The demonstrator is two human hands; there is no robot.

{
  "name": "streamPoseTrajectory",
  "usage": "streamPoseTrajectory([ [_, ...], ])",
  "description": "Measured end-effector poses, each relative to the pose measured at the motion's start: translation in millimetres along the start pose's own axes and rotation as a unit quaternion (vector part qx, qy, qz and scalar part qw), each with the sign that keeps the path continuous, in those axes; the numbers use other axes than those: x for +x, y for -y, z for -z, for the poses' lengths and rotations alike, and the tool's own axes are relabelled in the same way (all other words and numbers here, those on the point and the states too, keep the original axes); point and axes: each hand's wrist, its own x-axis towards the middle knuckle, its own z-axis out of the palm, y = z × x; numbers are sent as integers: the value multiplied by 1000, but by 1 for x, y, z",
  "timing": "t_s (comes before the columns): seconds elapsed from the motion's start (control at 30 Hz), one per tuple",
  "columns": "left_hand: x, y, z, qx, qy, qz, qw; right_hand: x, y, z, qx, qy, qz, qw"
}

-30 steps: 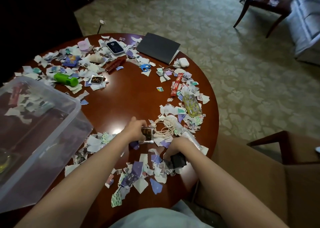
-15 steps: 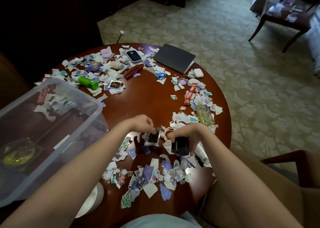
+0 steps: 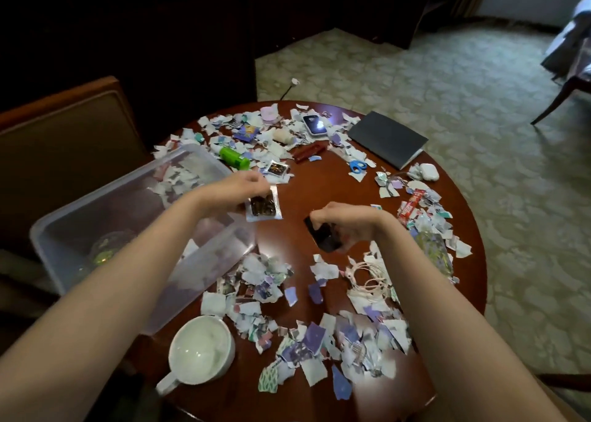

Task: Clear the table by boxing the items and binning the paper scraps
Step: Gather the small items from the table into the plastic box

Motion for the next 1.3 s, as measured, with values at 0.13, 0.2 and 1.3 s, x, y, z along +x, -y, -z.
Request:
streamPoseTrajectory([
  [0.13, -29, 18, 39, -94, -82, 8, 992, 13, 35, -18, -21, 3, 63, 998],
  [0.2, -43, 32, 57, -100, -141, 10, 985, 21, 53, -29, -44, 14, 100, 994],
  [1.3, -41, 173, 72, 517, -68, 209, 827, 154, 133, -196, -689, 130, 167, 693],
])
